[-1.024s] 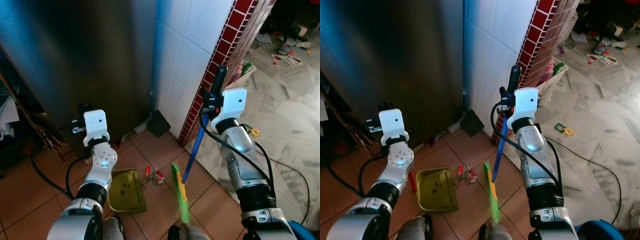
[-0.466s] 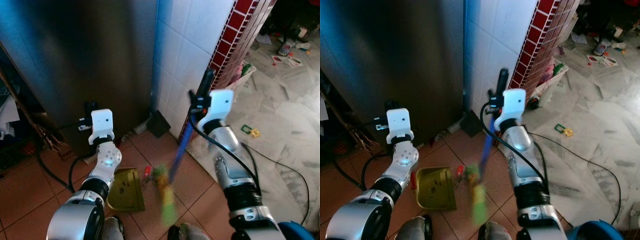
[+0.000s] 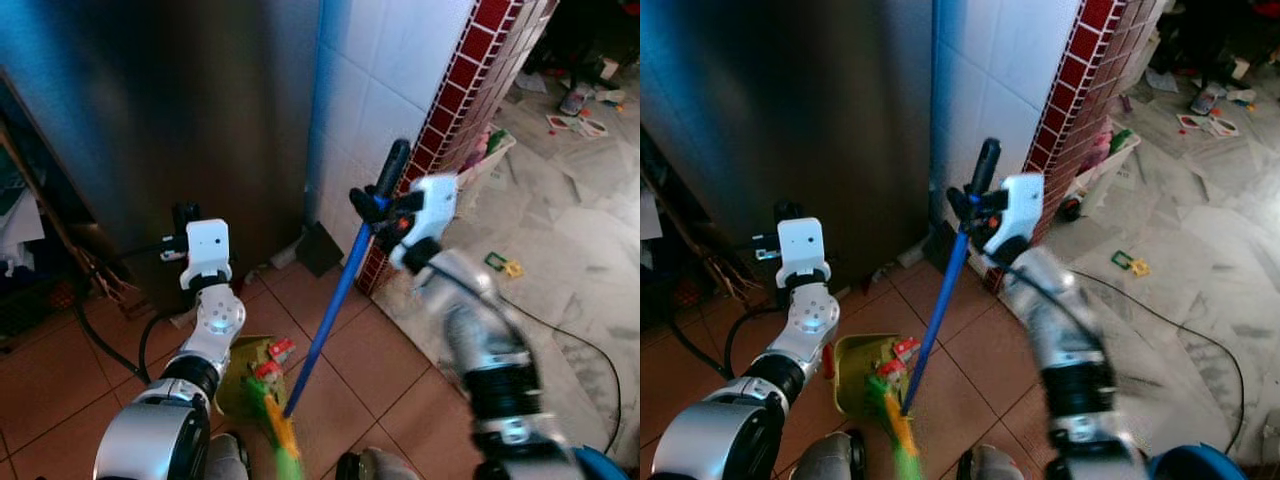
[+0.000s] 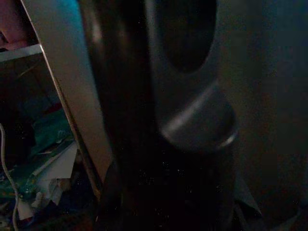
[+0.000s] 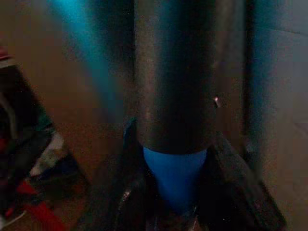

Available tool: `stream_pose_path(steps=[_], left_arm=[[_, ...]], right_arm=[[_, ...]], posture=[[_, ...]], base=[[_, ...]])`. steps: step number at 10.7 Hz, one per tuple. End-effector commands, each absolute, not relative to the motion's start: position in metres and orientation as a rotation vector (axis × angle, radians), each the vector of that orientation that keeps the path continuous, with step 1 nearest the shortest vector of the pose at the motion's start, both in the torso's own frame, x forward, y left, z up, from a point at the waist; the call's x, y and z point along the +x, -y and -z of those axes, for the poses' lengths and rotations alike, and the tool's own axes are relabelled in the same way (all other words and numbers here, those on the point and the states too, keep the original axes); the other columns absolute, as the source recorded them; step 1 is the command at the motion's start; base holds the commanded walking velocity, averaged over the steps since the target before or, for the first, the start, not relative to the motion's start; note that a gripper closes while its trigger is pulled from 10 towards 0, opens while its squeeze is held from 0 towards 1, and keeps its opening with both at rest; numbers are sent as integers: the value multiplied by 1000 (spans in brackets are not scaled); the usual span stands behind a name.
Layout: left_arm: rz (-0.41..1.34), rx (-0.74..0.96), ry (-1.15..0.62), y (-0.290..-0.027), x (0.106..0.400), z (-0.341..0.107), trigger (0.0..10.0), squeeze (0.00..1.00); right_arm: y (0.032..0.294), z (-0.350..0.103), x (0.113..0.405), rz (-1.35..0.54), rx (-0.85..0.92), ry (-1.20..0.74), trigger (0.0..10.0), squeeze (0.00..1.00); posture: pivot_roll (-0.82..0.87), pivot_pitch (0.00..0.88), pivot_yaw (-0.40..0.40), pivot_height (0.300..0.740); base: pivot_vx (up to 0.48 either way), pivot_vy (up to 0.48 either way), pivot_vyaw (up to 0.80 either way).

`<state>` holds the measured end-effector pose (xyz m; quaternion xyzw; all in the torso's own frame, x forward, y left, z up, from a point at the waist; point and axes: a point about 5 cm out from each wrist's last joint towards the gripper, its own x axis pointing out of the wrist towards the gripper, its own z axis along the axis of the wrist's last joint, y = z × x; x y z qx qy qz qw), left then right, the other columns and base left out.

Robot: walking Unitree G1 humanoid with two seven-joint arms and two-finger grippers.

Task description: Sweep floor

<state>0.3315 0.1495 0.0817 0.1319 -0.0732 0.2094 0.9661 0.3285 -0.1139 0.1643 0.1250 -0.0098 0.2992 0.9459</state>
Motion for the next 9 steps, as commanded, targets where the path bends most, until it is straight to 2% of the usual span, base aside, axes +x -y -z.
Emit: stream_pose_path(steps=[1, 2, 4, 5, 6, 9], left_arm=[[-399, 292, 167, -146, 334, -85, 10000, 0], [-394, 293, 165, -145, 334, -85, 10000, 0], [-388, 291, 164, -144, 334, -84, 10000, 0], [-338, 232, 136, -139, 334, -81, 10000, 0], [-289, 199, 123, -134, 333, -79, 10000, 0], [-192, 129, 61, -125, 332, -71, 10000, 0]], right_arm=[[115, -188, 330, -675, 249, 88, 10000, 0], [122, -215, 336, -748, 207, 154, 10000, 0], [130, -235, 343, -741, 171, 211, 10000, 0], [139, -251, 350, -686, 120, 280, 10000, 0], [145, -246, 357, -556, 1, 318, 10000, 0], [128, -216, 358, -496, -205, 362, 10000, 0]], posture=[[-156, 72, -79, 740], [-156, 74, -78, 740], [-156, 75, -77, 740], [-155, 78, -79, 740], [-145, 85, -82, 740], [-128, 100, -81, 740]], base=[[0, 0, 0], [0, 0, 0], [0, 0, 0], [0, 0, 0], [0, 0, 0], [0, 0, 0]])
